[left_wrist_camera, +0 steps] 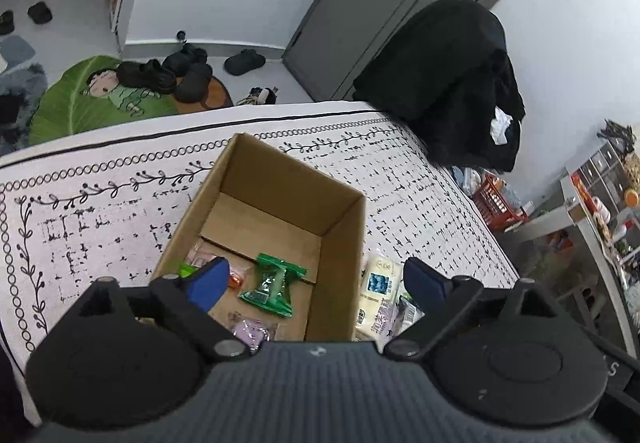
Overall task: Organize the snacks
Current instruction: 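Open both grippers to drop the packets into the box, then move both open grippers back toward the remaining snack pile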
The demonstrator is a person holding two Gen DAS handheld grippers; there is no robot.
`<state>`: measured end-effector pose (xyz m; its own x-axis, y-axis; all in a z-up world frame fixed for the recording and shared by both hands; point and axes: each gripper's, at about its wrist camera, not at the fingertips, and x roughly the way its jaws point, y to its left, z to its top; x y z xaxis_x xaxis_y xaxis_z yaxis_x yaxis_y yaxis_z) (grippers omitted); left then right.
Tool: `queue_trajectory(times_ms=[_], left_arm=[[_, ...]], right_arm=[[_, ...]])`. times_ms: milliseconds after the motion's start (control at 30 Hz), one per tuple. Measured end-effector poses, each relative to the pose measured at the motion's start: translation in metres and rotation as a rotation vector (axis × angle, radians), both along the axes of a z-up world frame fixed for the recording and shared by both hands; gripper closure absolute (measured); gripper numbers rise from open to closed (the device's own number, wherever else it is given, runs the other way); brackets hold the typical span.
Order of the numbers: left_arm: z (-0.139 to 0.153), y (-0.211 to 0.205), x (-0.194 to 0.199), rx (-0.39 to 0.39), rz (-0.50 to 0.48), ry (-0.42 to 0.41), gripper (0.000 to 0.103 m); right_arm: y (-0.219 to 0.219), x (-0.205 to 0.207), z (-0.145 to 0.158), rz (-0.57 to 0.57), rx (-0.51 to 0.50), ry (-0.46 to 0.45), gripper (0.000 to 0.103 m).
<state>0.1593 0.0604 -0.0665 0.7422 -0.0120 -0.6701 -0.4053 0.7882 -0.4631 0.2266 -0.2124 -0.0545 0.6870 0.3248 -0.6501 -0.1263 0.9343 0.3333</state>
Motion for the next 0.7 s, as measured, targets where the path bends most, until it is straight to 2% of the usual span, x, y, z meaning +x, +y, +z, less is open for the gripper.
queue_trajectory(times_ms=[67,300,400,567,700], left_arm=[[0.001,-0.007,0.001,0.009,-0.017,0.002,0.009],[0.001,-0.030,0.003,0.032,-0.078,-0.003,0.000],[0.003,-0.037,0.003,0.042,-0.103,-0.017,0.000],[0.003,-0.049,0.005,0.056,-0.123,-0.029,0.000],[0.004,-0.061,0.008,0.112,-0.156,-0.019,0.000]], right_arm=[[-0.013,-0.003,0.000,-0.021,-0.002,-0.009,0.022],[-0.060,-0.006,-0.008,-0.065,-0.022,0.005,0.018],[-0.078,-0.007,-0.011,-0.089,-0.019,0.012,0.017],[-0.095,-0.010,-0.014,-0.104,-0.044,-0.004,0.009],[-0.108,-0.010,-0.020,-0.115,-0.038,0.000,0.008]])
